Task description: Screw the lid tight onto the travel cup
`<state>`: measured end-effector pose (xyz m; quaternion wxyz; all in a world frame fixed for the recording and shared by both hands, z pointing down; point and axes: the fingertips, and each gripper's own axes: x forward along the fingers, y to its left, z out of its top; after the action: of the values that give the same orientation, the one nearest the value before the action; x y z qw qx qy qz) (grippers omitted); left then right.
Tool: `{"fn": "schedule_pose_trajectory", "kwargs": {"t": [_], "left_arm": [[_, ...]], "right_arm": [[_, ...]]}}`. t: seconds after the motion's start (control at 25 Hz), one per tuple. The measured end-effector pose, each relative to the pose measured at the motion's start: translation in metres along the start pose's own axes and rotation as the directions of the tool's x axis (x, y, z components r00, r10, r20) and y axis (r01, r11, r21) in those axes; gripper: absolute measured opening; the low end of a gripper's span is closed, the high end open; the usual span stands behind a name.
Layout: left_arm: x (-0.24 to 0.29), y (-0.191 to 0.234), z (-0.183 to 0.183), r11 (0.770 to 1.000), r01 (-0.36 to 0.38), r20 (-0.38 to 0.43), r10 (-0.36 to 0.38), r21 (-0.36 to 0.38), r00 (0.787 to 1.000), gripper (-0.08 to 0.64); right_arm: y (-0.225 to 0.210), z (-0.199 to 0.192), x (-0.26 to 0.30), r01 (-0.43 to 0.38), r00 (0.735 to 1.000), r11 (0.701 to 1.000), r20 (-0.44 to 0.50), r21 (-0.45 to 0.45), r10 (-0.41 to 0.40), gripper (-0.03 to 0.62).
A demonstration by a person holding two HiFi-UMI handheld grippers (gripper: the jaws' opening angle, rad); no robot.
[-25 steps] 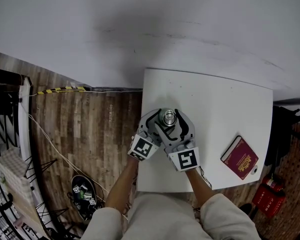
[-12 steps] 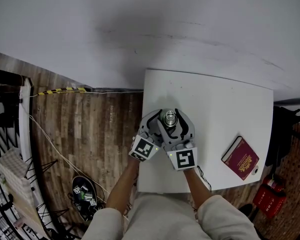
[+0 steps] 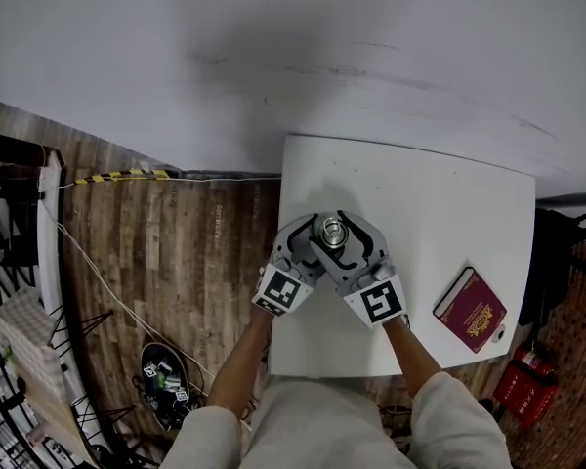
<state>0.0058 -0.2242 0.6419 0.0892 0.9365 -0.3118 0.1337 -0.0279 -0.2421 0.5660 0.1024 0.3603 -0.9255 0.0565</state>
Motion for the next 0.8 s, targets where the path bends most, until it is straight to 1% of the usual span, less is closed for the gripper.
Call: {"fn": "schedule_pose_trajectory", "kwargs": {"t": [0.2, 0.4, 0.56, 0.8], "left_arm": [[0.000, 0.000, -0.001, 1.000, 0.000, 0.000, 0.000, -0.001, 1.000, 0.331], [0.000, 0.000, -0.001, 1.000, 0.002, 0.002, -0.002, -0.003, 1.000, 0.331], [-0.001, 0.000, -0.001, 1.000, 0.000, 0.000, 0.000, 0.000, 1.000, 0.331], [0.000, -0.001, 0.000, 1.000, 0.001, 0.002, -0.001, -0.002, 1.000, 0.331]], "right_arm": [[0.005, -0.002, -0.001, -0.128, 0.992, 0.991, -0.026, -0.047, 0.127, 0.261], [0.009, -0.003, 0.000, -0.236, 0.971, 0.969, -0.054, -0.070, 0.232, 0.261], [0.014, -0.004, 0.000, -0.337, 0.940, 0.934, -0.103, -0.116, 0.326, 0.261], [0.018, -0.006, -0.002, -0.452, 0.889, 0.882, -0.145, -0.132, 0.434, 0.261]]}}
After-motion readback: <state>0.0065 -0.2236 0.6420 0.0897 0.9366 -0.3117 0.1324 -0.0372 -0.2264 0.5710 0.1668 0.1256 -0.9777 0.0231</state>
